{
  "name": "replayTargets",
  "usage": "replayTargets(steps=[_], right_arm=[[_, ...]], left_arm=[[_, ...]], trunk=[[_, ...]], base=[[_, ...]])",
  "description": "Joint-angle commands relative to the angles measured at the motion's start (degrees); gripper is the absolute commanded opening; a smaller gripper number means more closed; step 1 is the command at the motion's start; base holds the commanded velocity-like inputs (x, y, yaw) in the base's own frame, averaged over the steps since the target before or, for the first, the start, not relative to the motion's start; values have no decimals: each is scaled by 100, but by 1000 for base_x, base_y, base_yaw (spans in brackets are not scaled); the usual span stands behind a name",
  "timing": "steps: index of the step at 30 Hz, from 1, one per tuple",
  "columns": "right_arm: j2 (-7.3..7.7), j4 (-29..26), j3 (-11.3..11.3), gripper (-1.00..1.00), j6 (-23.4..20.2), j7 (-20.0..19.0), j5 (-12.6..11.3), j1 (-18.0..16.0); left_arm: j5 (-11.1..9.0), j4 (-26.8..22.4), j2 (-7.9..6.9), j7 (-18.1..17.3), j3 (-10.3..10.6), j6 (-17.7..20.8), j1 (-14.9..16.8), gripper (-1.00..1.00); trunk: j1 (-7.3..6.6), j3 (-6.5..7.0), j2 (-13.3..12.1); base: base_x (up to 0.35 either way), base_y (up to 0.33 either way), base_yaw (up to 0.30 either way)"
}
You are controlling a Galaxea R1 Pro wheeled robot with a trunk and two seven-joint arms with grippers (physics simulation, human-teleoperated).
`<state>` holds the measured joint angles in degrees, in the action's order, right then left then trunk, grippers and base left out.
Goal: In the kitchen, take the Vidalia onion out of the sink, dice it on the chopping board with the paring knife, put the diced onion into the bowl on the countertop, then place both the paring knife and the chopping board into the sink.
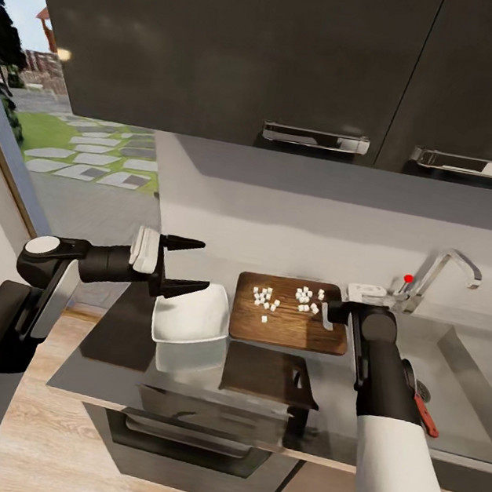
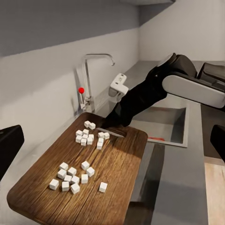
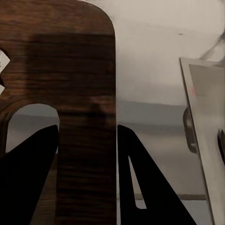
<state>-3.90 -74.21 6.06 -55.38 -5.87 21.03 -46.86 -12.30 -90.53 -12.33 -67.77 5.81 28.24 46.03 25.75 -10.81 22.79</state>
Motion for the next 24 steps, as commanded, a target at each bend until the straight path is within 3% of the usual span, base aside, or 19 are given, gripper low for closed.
replayTargets(steps=[1, 24], right_arm=[[-6, -6, 10, -100, -19, -63, 58, -6], [-6, -166, -43, -100, -26, -54, 67, -7]], left_arm=[[-36, 0, -5, 0, 8, 58, 7, 100], [-36, 8, -6, 1, 7, 59, 7, 100]], trunk=[[4, -12, 12], [4, -12, 12]], base=[[0, 0, 0], [0, 0, 0]])
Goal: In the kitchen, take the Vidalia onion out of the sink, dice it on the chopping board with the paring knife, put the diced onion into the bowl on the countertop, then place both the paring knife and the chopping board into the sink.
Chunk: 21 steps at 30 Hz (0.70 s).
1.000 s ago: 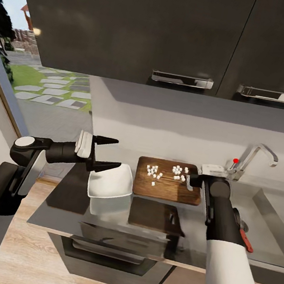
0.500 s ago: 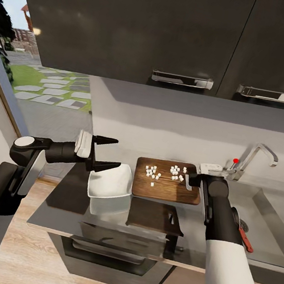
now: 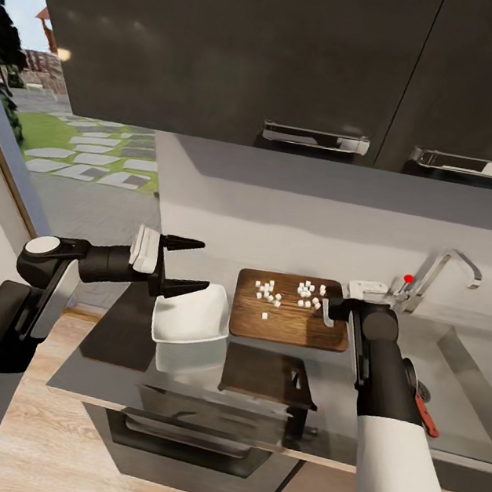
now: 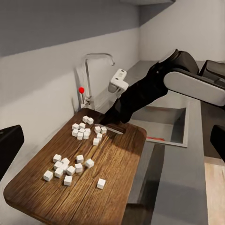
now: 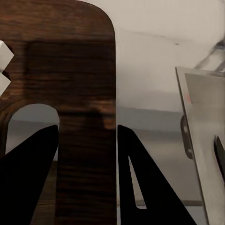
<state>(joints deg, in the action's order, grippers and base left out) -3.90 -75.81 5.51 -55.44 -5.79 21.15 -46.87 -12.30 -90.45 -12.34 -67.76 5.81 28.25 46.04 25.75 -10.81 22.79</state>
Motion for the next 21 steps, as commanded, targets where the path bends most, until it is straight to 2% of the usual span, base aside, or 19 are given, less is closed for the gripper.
replayTargets(steps=[1, 9, 21], right_arm=[[-6, -8, 12, -100, -20, -63, 56, -6], [-5, -11, -36, -100, -20, -63, 56, -6], [-6, -13, -108, -100, -20, -63, 56, -7]], left_arm=[[-36, 1, -5, 0, 8, 58, 6, 100], [-36, -1, -5, 3, 7, 58, 5, 100], [-36, -7, -5, 2, 8, 55, 2, 100]], trunk=[[4, -12, 12], [4, -12, 12], [4, -12, 12]], base=[[0, 0, 0], [0, 53, 0], [0, 162, 0]])
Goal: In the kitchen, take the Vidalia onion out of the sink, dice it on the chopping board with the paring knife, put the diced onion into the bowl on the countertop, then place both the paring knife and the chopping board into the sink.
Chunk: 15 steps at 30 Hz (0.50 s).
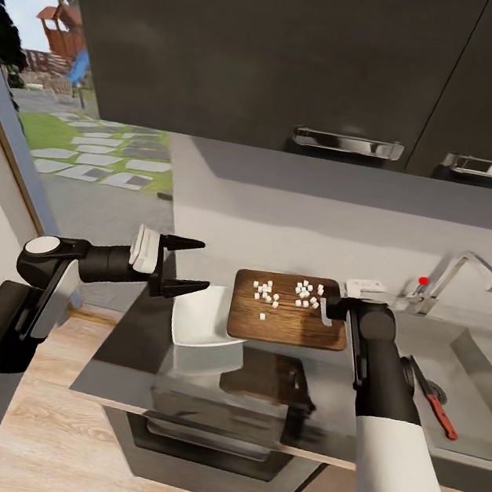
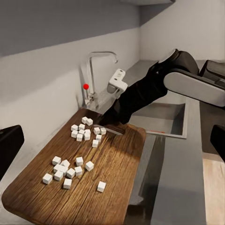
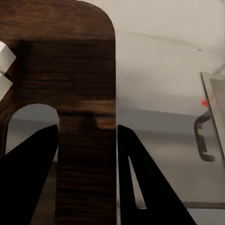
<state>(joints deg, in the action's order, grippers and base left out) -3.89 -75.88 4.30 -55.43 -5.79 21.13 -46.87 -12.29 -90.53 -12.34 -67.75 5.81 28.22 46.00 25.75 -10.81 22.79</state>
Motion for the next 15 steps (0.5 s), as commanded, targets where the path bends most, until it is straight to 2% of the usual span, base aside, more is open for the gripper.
replayTargets(steps=[1, 15], right_arm=[[-6, -6, 12, -100, -20, -63, 58, -6], [-6, -6, 9, -100, -20, -63, 58, -6]], left_arm=[[-37, 0, -6, 2, 8, 58, 6, 100], [-37, 3, -6, 4, 7, 58, 10, 100]], trunk=[[4, -12, 12], [4, -12, 12]], base=[[0, 102, 0], [84, 50, 0]])
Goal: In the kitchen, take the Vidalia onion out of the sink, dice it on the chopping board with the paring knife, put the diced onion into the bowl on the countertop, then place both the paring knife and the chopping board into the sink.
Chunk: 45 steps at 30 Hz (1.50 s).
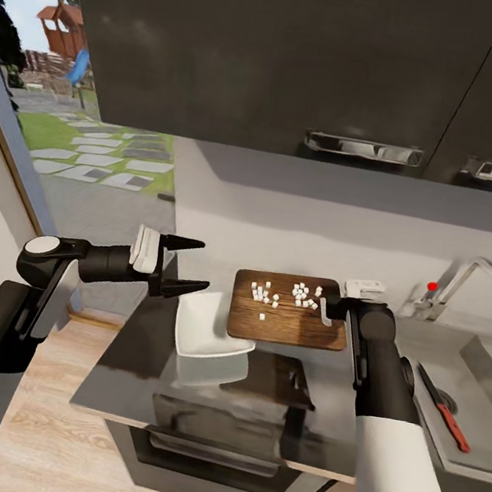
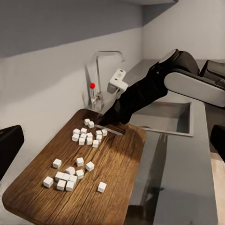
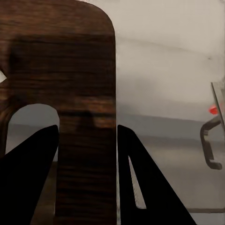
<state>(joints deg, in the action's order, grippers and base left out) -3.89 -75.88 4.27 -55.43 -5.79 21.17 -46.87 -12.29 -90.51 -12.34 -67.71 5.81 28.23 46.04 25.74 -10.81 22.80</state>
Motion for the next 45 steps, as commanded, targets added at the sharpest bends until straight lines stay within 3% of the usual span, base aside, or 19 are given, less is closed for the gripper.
replayTargets(steps=[1, 13, 14, 17, 29, 31, 32, 33, 41, 45], right_arm=[[-6, -6, 12, -100, -20, -63, 54, -6], [-6, -6, -17, -100, -20, -63, 54, -6], [-6, -6, -194, -100, -23, -63, 60, -6], [-6, -5, -302, -100, -27, -63, 62, -6], [-6, -6, -404, -100, -41, -46, 68, -6], [-6, -6, -418, -100, -44, 54, 70, -6], [-6, -6, -433, -100, -48, 422, 71, -6], [-6, -6, -465, -100, -51, 513, 71, -6], [-6, -6, -724, -100, -197, 686, 71, -4], [-6, -6, -732, -100, -203, 691, 71, -4]], left_arm=[[-37, 0, -5, -1, 8, 56, 7, 100], [-37, 7, -5, -3, 3, 53, 1, 100], [-37, 7, -5, -5, 4, 53, 2, 100], [-37, 7, -5, -5, 3, 52, 2, 100], [-38, 6, -5, -4, 7, 53, 2, 100], [-37, 6, -5, -5, 8, 52, 3, 100], [-37, 2, -5, -6, 8, 53, 3, 100], [-37, 1, -5, -6, 8, 52, 5, 100], [-37, -2, -5, -6, 8, 52, 7, 100], [-37, 0, -5, -6, 8, 52, 6, 100]], trunk=[[5, -12, 12], [5, -12, 12], [5, -12, 12], [5, -12, 12], [5, -12, 12], [5, -12, 12], [5, -12, 12], [5, -12, 12], [5, -12, 12], [5, -12, 12]], base=[[119, 76, 0], [56, 30, 23], [1, 0, 57], [1, 0, 28], [0, 0, 2], [0, 0, 0], [0, 0, 0], [0, 0, 0], [0, 0, 0], [0, 0, 0]])
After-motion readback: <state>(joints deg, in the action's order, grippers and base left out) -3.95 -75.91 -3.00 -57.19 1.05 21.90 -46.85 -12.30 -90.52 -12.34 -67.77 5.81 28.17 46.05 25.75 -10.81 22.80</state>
